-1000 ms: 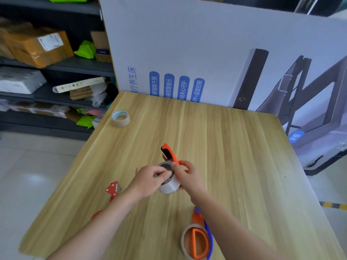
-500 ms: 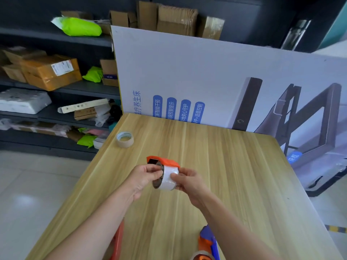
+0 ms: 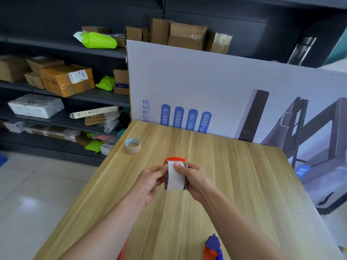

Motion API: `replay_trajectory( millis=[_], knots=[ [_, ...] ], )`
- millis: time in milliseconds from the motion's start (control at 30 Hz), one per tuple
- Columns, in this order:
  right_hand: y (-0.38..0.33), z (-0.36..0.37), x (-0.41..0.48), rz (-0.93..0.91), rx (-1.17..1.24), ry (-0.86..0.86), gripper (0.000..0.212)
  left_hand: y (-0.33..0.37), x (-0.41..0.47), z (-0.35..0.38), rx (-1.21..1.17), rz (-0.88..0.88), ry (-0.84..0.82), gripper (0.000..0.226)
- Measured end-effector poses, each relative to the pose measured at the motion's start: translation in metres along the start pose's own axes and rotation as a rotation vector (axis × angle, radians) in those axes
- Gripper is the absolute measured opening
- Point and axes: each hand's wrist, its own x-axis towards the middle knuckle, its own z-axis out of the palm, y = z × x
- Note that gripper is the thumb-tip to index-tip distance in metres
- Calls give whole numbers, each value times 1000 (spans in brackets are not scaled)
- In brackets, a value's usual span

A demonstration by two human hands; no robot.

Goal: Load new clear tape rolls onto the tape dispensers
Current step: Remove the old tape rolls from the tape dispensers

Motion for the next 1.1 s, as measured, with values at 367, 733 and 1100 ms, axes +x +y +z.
replay_trajectory(
  millis=[367, 733, 1100],
  knots=[
    [-9, 1, 1, -96, -7, 3, 29, 21, 0, 3, 51, -31, -41, 3],
    [-13, 0, -3, -66, 60, -137, 21, 34, 2, -5, 237, 6, -161, 11],
    [-32, 4, -5, -127, -94, -164, 17, 41, -5, -5, 268, 109, -149, 12]
  ],
)
